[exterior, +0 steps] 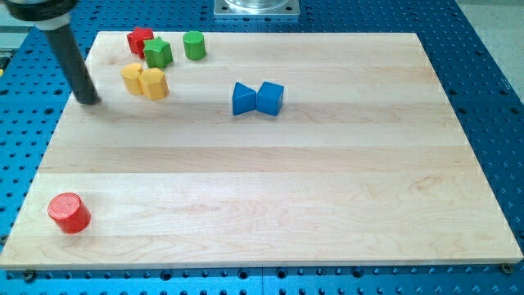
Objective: Slide the yellow blocks into the blue blocks
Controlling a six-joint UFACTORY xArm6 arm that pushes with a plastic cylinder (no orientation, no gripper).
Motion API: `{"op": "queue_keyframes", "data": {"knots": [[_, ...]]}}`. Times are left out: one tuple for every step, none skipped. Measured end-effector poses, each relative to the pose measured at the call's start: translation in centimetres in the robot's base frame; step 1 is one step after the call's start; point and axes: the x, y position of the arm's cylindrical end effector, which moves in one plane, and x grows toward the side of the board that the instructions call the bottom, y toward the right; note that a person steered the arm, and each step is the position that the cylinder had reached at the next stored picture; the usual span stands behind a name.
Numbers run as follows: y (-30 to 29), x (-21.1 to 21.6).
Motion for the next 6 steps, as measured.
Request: {"op": "queue_keyframes", "data": {"knots": [[2.4, -2.1], [5.7, -3.6], [13.2, -1.6], [17.9, -1.5], [18.7, -2.5], [21.8, -0.7]]}}
